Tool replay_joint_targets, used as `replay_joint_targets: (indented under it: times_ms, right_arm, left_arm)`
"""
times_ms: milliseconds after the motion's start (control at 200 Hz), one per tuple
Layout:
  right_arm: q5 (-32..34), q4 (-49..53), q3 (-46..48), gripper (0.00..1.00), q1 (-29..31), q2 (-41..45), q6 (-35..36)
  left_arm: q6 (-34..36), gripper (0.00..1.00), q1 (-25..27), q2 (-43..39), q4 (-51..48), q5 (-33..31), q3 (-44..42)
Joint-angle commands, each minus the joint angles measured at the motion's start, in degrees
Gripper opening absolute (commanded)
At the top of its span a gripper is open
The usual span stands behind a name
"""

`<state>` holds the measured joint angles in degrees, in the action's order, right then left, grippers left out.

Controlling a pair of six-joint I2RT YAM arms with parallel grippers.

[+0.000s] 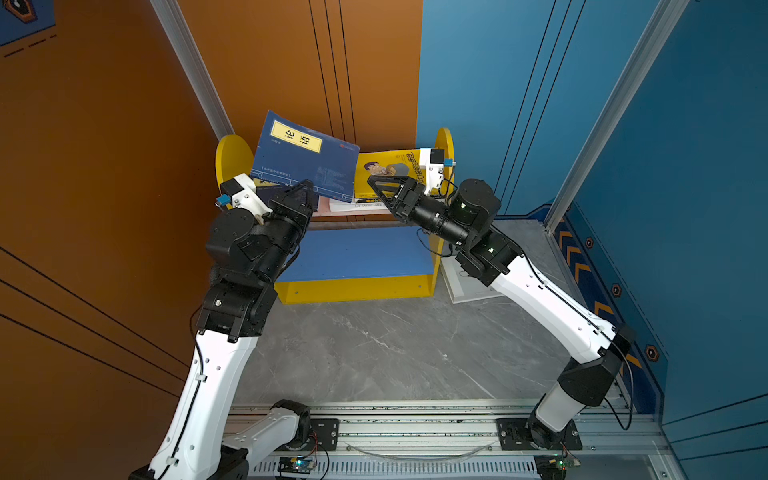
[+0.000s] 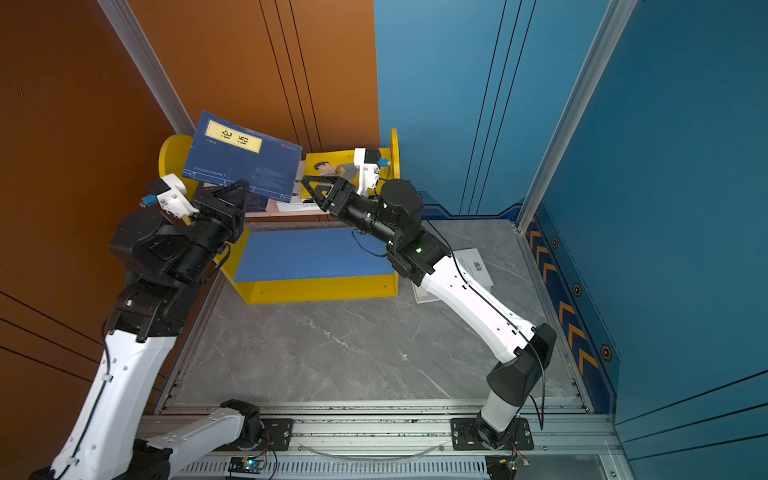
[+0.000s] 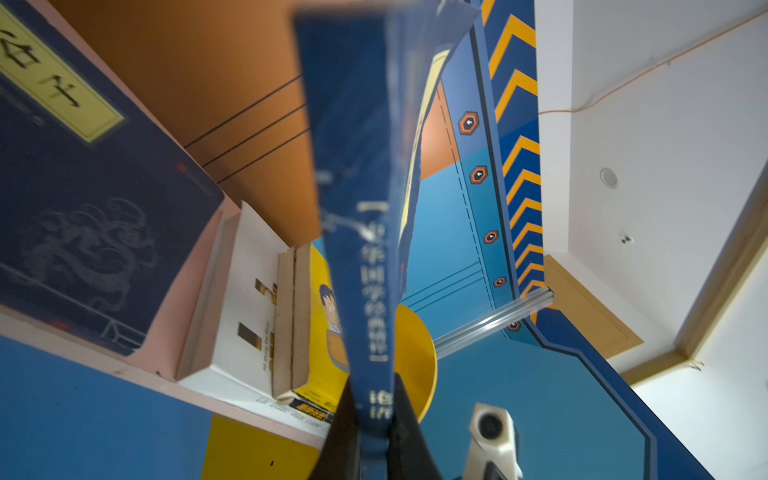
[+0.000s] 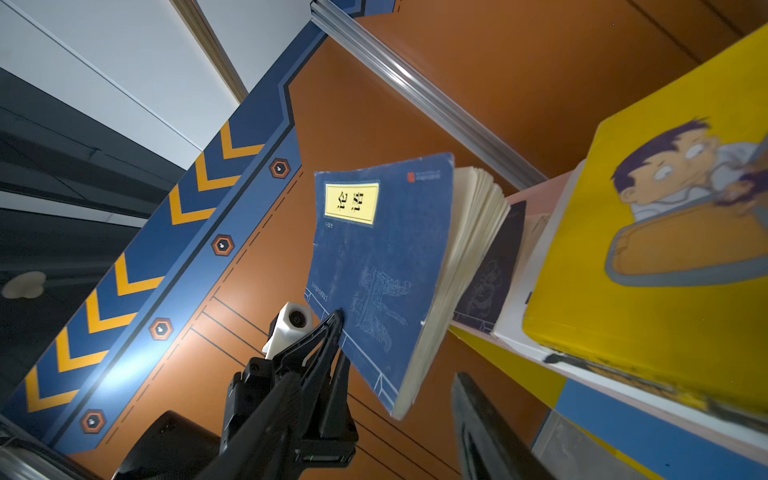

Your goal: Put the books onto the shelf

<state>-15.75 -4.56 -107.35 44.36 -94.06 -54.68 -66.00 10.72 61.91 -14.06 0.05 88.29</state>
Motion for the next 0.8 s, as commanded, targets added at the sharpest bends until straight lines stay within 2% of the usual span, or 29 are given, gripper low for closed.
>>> replay_joint_targets:
  times_ms: [0, 200, 315, 671, 796]
  right_arm:
    - [6.7, 1.99, 1.83, 0.65, -0.03, 6.67, 10.59]
    - [9.0, 1.33, 4.03, 0.7, 0.1, 10.09, 14.32]
    - [9.71, -0.09, 6.41, 0.71, 0.1, 11.21, 14.94]
    - [12.38, -2.86, 9.73, 0.72, 0.11, 13.31, 15.84]
    - [12.63, -3.09, 10.47, 0.71, 0.11, 13.68, 15.79]
  left_arm:
    - [-3.0, 0.0, -4.18, -0.46, 1.18, 0.81, 1.2]
    - [-9.51, 0.0, -11.86, 1.31, 2.72, 6.99, -0.08]
    - [-12.79, 0.0, -14.39, 3.15, 5.22, 10.79, -0.53]
    - [-15.13, 0.0, -15.82, 5.08, 4.93, 14.4, -1.71]
    - [-16.97, 0.0, -15.86, 3.47, 6.19, 12.27, -4.84]
